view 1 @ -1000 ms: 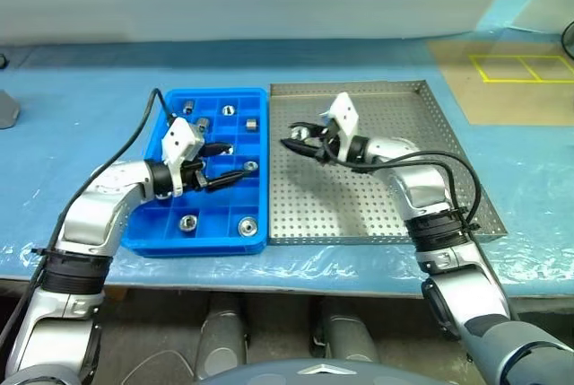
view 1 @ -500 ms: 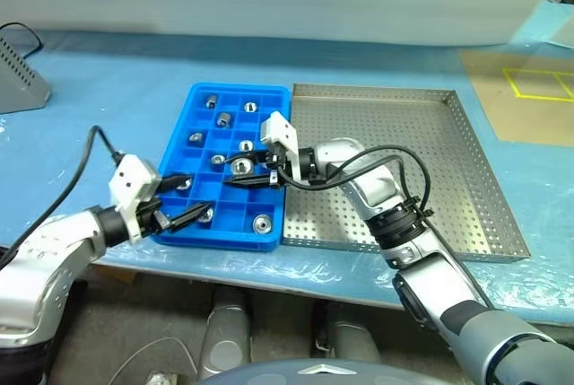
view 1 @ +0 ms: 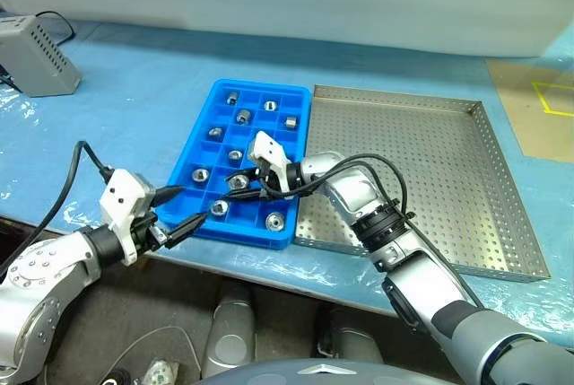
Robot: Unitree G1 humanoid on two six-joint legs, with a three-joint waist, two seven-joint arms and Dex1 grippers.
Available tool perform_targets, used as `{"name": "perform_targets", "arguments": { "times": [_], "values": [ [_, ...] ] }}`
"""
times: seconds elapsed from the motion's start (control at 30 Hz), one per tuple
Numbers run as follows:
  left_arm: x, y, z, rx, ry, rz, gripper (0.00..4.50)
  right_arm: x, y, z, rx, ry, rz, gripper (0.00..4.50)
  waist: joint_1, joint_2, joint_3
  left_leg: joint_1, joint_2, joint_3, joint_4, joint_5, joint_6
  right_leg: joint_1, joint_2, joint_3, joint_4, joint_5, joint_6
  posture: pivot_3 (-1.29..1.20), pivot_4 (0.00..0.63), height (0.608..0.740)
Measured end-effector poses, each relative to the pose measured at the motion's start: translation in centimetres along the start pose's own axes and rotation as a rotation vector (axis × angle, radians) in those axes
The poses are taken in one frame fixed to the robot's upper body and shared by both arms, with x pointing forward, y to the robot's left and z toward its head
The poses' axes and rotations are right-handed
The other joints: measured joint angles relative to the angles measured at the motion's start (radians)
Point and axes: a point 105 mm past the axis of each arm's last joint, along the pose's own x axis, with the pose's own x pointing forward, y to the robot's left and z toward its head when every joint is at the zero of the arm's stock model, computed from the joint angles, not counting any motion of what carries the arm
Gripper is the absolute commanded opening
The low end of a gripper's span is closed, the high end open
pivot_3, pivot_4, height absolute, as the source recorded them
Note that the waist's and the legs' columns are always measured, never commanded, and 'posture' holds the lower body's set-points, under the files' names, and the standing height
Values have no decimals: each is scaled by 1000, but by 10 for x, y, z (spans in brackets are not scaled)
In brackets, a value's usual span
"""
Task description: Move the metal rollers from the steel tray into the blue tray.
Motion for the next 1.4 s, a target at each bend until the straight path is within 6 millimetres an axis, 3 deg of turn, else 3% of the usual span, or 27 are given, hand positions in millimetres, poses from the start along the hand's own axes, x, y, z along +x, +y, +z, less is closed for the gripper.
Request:
{"name": "perform_targets", "arguments": {
  "times": [0.2,0.37,0.63,0.77,0.93,1.17,1.27,1.4],
  "values": [
    [10,2,6,12,-15,-34,3944,-8,-8,-3,-9,7,-49,1676,-6,0,0,-1,1,0,0,2,-2,-2,1,0,0,0,-1,347,150,740],
    [18,5,8,17,-16,-59,3944,-10,-11,-4,-10,-14,-83,3323,-10,-1,0,-1,0,0,0,2,-3,-2,1,1,1,1,-3,297,150,740],
    [35,6,12,28,-18,-141,3944,-21,-20,-2,2,-38,-173,3323,-30,-1,-1,-1,0,0,1,3,-3,-1,1,0,2,2,-5,137,150,740],
    [53,8,20,39,-49,-188,3944,-46,-26,2,7,-67,-253,3323,-51,-1,-1,0,0,0,1,4,-5,0,1,0,2,3,-6,41,150,740],
    [89,21,35,51,-108,-210,3944,-99,-43,9,-12,-93,-452,3323,-91,-3,-2,0,0,1,5,6,-7,2,1,1,4,4,-7,-96,150,740],
    [127,10,40,77,-128,-334,3944,-164,-47,-24,79,-45,-726,3323,-149,-3,-2,0,0,1,5,5,-5,2,2,1,2,5,-7,-230,150,740],
    [140,11,40,61,-138,-344,3944,-180,-41,-37,116,-24,-804,3323,-174,-3,-2,0,0,1,7,4,-3,2,2,1,3,5,-8,-266,150,740],
    [153,8,37,28,-145,-361,3944,-183,-30,-44,143,-14,-838,3323,-199,-3,-2,0,1,2,11,2,0,3,2,1,3,5,-8,-278,150,740]
  ]
}}
